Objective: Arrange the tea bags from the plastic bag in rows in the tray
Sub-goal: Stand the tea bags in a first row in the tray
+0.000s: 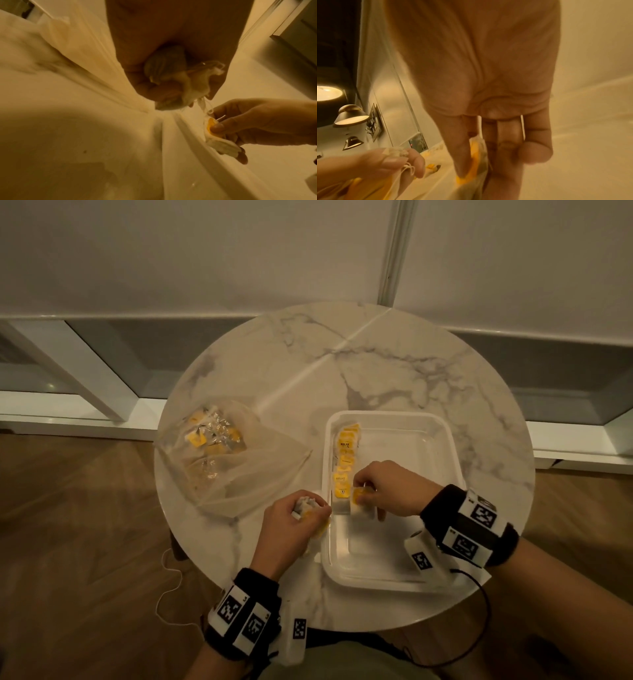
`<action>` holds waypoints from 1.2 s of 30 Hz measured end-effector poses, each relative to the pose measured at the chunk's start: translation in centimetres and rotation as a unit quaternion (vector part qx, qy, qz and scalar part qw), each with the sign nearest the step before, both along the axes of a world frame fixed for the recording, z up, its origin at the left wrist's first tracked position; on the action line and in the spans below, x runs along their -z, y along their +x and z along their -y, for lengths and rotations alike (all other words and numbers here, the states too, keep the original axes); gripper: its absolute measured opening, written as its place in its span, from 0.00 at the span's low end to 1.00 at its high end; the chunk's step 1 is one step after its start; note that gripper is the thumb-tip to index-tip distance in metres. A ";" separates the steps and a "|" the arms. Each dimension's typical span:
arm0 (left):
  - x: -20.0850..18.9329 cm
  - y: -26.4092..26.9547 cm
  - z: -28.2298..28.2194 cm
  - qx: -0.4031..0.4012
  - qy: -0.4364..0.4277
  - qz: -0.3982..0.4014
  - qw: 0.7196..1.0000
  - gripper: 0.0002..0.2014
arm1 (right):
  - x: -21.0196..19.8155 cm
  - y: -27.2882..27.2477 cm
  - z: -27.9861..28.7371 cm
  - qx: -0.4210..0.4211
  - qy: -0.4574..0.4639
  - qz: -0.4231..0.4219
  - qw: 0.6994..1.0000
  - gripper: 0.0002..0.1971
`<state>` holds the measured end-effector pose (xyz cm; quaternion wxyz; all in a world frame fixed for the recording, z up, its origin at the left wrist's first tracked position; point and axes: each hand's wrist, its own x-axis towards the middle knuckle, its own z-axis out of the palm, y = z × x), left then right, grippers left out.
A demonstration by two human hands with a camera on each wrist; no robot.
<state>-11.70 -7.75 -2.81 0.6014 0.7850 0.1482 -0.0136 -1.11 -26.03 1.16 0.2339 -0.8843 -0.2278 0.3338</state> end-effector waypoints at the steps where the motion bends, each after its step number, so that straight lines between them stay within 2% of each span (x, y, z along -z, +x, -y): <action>1: 0.1 -0.1 0.0 0.006 0.006 0.000 1.000 0.02 | 0.2 0.1 -0.2 -0.008 -0.006 -0.024 1.000 0.07; 3: 0.4 -0.2 0.0 0.014 0.013 -0.002 1.000 0.02 | 0.6 0.4 -0.5 -0.014 -0.008 -0.061 0.998 0.09; 5: 0.7 -0.3 0.0 0.019 0.029 -0.005 0.999 0.03 | 1.2 0.6 -1.2 -0.019 -0.017 -0.064 0.998 0.09; 8: 0.7 -0.4 0.3 0.030 0.046 -0.006 0.998 0.03 | 2.2 0.7 -2.1 -0.028 -0.043 -0.024 0.998 0.07; 17: 1.1 -0.4 0.3 0.034 0.042 -0.008 0.999 0.03 | 3.3 1.2 -2.9 -0.030 -0.032 0.058 0.997 0.08; 21: 1.1 -0.3 0.3 0.035 0.035 -0.006 0.999 0.02 | 3.5 1.5 -3.0 -0.022 -0.050 0.102 0.993 0.04; 30: 1.4 -0.4 0.4 0.040 0.043 0.000 0.998 0.04 | 4.4 1.9 -2.9 -0.002 -0.133 0.155 0.979 0.18; 36: 1.6 -0.4 0.3 0.040 0.045 0.012 0.998 0.05 | 4.8 2.2 -2.7 0.018 -0.148 0.164 0.975 0.22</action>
